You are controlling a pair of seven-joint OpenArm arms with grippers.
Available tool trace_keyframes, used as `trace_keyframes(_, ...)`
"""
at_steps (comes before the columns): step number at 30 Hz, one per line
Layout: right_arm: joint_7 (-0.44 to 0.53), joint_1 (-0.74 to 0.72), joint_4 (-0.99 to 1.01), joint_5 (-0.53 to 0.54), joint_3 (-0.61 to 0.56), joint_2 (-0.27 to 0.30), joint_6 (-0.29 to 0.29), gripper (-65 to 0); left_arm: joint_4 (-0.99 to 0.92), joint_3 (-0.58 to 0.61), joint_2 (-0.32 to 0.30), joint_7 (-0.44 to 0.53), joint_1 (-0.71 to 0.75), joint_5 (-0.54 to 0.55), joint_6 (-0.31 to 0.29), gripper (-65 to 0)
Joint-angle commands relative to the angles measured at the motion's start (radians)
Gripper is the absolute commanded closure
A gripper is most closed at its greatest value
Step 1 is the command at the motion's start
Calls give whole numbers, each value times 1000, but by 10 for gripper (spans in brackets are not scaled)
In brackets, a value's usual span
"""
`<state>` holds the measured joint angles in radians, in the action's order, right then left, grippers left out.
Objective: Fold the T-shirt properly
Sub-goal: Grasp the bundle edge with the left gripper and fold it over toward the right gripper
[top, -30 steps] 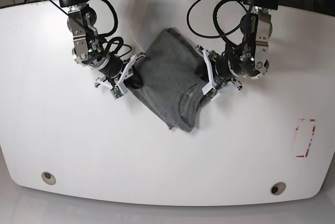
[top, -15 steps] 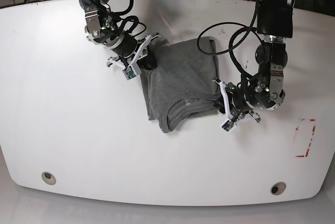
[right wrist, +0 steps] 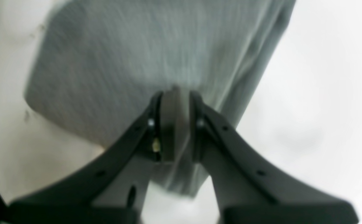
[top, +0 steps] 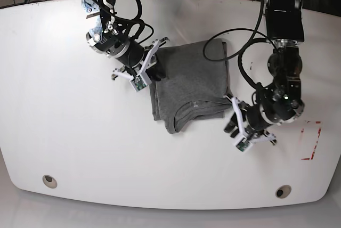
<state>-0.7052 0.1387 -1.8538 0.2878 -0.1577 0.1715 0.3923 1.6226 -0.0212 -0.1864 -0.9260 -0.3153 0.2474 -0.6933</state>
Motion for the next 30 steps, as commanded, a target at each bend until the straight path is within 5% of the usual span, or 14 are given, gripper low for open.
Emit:
trace_keyframes(1,-12,-64,-28,6,4,4,-2,-125,34,-87,-12,14,-22,2,5,-101)
trace_keyframes(7,-32,-162,15,8,0,4,-2,-323,23,-256,-12,14,23,2,5,-110)
trace_keyframes(14,-32,-290,159,9,-16,-17,-2,-484,-9,-366,-6,-46,81,50,4,-292)
trace_keyframes(18,-32,-362,273,8,-6,-51,0,-488,-32,-446,-6,-69,110,120,4,-335)
trace_keyframes(30,-12,-525,507,14,4,-126,7,-488,-258,-468,28,-21,106,264,11,-311)
